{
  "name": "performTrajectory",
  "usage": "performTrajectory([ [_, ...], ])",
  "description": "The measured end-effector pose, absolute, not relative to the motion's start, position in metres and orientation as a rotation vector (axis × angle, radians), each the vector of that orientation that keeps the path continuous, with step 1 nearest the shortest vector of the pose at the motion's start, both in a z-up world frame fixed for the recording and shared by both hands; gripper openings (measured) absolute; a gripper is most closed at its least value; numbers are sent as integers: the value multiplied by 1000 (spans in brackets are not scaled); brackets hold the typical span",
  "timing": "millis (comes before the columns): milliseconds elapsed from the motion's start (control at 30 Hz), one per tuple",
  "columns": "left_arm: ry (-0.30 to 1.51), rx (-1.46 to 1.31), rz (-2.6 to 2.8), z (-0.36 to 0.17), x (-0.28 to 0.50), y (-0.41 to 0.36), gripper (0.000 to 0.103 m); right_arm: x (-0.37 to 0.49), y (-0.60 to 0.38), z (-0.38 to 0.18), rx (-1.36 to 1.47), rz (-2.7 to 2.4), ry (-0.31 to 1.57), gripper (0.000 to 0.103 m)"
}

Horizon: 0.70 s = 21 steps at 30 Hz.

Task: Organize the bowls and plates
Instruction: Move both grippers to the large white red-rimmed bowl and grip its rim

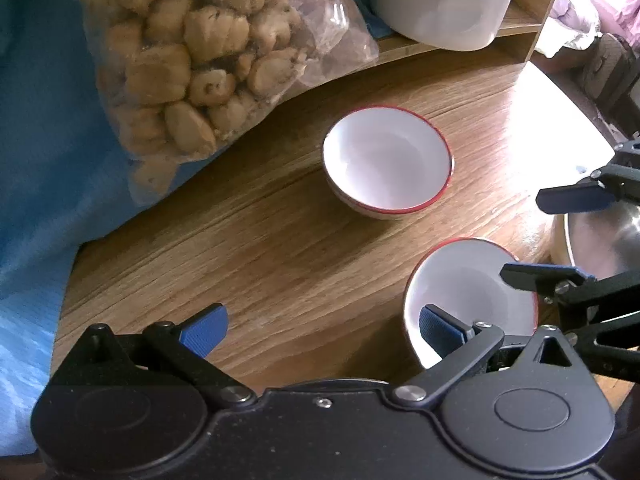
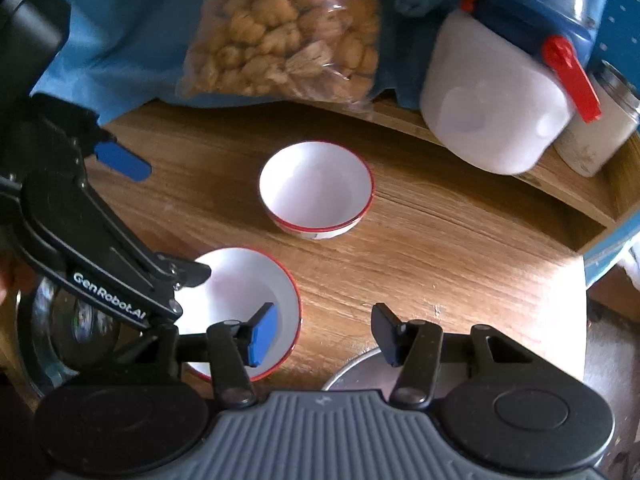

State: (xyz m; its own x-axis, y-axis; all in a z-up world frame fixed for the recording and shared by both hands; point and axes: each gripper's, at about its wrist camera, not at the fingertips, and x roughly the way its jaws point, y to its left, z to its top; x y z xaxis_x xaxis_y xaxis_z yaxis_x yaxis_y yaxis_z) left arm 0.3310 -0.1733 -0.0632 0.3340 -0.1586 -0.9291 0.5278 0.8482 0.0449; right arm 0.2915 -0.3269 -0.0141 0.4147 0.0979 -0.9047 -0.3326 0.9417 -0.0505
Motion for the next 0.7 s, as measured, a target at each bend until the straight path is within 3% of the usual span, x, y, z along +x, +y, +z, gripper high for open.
performTrajectory([
  [233,1163,347,-469,-67,329,-176,91,288,-325,-15,-300,291,1111,40],
  [333,1165,358,-485,-68,325,-181,79,287,-324,-17,-283,315,1114,28],
  [467,1176,341,-508,-68,324,-187,59,288,-323,-20,-274,339,1119,24],
  [633,1182,318,-507,-66,321,-191,45,288,-327,-24,-254,371,1130,21],
  [700,1191,311,-515,-66,319,-194,35,289,-327,-25,-251,383,1136,19],
])
